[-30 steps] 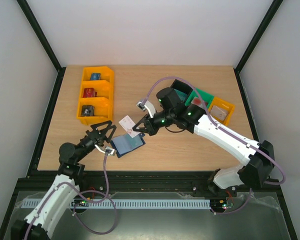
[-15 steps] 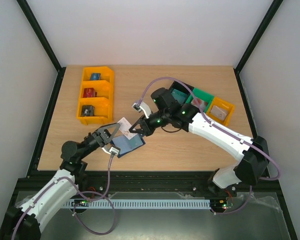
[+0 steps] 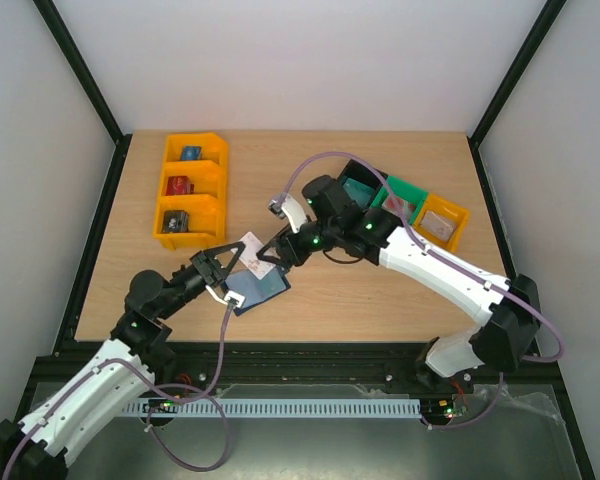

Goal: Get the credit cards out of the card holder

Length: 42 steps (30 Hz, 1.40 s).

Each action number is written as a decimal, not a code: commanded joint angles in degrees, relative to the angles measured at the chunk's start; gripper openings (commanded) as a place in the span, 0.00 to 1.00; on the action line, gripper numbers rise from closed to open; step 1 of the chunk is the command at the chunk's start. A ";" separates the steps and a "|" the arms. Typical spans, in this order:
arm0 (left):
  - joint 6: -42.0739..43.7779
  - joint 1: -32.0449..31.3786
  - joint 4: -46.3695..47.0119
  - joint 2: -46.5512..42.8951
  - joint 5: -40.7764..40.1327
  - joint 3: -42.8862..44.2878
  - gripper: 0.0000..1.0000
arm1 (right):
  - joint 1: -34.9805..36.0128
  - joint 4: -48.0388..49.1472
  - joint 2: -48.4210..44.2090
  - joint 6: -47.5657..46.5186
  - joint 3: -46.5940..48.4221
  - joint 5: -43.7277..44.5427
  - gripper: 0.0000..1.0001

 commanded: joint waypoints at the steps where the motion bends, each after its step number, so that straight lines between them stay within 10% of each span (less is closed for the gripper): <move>1: -12.21 -2.51 -25.09 -1.24 -9.17 8.28 0.02 | -0.19 1.87 -6.08 0.00 1.24 23.97 0.52; 6: -29.72 -4.31 -58.01 2.46 -4.95 20.53 0.02 | 2.13 6.67 -15.07 -17.49 -1.74 28.90 0.56; 18: -41.17 -5.90 -55.14 4.95 -9.40 22.43 0.03 | 25.37 23.07 -21.12 -64.05 -22.32 42.19 0.52; 36: -42.58 -6.52 -53.52 4.70 -8.93 22.48 0.03 | 26.19 33.10 -12.96 -64.12 -26.00 52.29 0.38; 39: -42.65 -6.53 -53.60 4.55 -8.22 22.66 0.02 | 25.60 32.06 -11.95 -62.45 -25.08 53.05 0.06; 42: -43.96 -6.58 -53.36 4.53 -7.08 23.11 0.02 | 25.29 31.38 -11.69 -59.30 -23.87 53.28 0.02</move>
